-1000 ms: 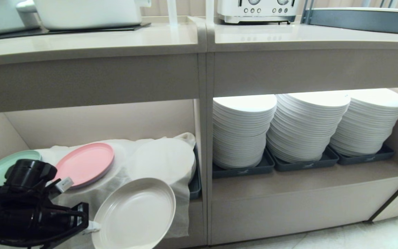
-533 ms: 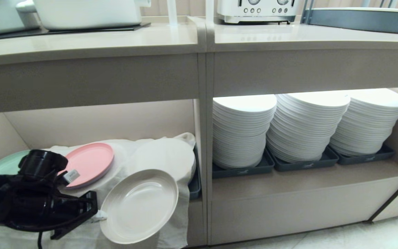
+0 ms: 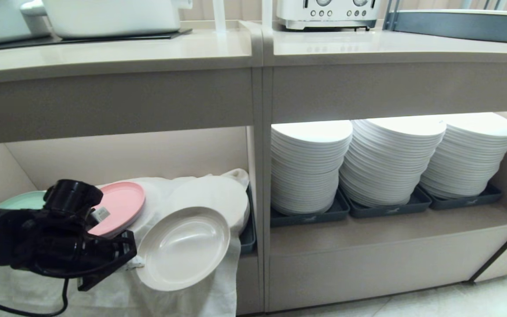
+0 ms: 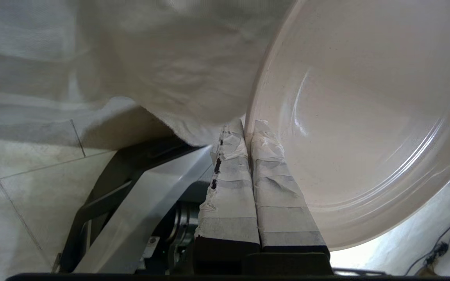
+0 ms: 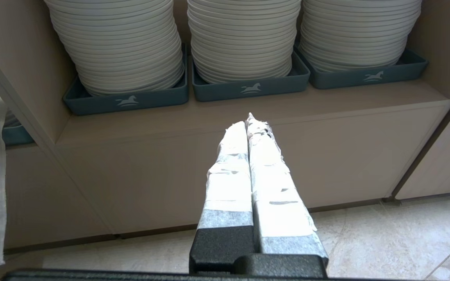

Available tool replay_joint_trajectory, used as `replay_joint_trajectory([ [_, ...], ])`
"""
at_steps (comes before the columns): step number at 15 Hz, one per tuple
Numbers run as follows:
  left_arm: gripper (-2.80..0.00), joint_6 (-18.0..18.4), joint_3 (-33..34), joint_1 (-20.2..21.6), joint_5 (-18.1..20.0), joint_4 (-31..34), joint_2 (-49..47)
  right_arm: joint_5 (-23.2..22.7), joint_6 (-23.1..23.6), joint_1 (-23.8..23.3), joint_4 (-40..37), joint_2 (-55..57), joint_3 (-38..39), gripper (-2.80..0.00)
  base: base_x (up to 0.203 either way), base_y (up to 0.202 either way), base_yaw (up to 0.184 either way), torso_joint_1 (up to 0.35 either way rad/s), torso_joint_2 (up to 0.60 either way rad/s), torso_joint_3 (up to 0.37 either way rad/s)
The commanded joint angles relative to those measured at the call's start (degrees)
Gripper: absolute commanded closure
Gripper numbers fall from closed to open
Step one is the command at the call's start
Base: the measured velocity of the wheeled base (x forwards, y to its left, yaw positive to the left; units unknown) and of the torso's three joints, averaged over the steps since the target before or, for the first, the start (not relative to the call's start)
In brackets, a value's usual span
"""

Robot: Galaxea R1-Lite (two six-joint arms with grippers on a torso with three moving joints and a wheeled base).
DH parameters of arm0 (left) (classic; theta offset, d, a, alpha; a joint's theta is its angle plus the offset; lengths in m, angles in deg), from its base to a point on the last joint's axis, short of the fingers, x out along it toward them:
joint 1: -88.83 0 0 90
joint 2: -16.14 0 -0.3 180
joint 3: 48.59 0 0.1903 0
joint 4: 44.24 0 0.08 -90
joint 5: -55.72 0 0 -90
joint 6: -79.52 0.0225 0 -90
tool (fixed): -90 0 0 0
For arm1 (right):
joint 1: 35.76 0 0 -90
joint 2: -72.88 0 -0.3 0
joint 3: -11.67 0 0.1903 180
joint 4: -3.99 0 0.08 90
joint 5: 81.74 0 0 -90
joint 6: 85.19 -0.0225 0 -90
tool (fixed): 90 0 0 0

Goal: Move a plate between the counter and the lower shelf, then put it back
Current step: Put the plate in the cupboard

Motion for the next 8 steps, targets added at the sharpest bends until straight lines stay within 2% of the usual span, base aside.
replay_joint_trajectory([
  [1,0.0,-1.18,-0.88,-0.05,-0.09,-0.75,-1.23,0.0,-0.01,0.01,0.1,0.0,0.0,0.0,0.0,0.0,0.0,0.0,0.0,0.0],
  [8,0.0,-4.49,-4.3,-1.01,-1.71,-3.55,-3.88,0.02,-0.01,0.01,0.02,0.0,0.0,0.0,0.0,0.0,0.0,0.0,0.0,0.0],
])
